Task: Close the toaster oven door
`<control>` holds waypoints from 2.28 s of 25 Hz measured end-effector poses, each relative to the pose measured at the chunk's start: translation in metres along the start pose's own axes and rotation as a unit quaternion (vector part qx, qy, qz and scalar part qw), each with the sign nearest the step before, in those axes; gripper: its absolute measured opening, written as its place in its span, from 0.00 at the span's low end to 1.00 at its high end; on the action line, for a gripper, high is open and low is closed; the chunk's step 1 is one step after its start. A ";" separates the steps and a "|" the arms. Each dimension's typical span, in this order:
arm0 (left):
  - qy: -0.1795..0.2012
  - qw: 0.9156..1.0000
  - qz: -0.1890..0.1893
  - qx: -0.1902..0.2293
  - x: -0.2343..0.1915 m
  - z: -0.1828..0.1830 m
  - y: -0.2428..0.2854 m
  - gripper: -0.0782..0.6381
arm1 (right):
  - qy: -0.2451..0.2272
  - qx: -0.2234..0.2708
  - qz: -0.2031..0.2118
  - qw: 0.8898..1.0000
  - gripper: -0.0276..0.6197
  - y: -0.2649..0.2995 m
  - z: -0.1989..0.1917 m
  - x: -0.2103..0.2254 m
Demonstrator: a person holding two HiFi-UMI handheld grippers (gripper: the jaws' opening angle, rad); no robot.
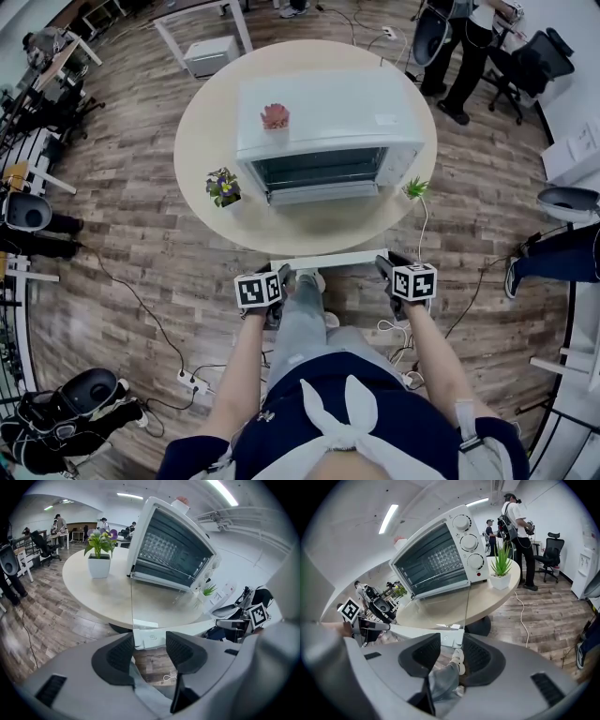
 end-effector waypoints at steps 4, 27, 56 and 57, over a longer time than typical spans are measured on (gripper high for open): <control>-0.003 1.000 -0.006 0.008 0.001 0.000 -0.005 0.43 | -0.002 0.006 -0.003 1.000 0.28 -0.005 0.002 -0.002; -0.013 0.999 -0.016 0.037 0.007 0.008 -0.029 0.42 | -0.014 0.049 -0.007 0.999 0.25 -0.030 0.013 -0.012; -0.037 0.994 -0.057 0.085 0.014 0.029 -0.060 0.42 | -0.003 0.112 -0.014 0.994 0.26 -0.057 0.037 -0.026; -0.037 0.994 -0.059 0.088 0.014 0.029 -0.062 0.42 | -0.003 0.114 -0.014 0.993 0.26 -0.058 0.038 -0.027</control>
Point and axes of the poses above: the fingertips, and each gripper's own axes: y forward along the fingers, x to its right, z out of its top, the point moved 8 cm from there along -y, backward along the fingers, and after that the axes turned 12 degrees about -x, right-handed, at the moved point
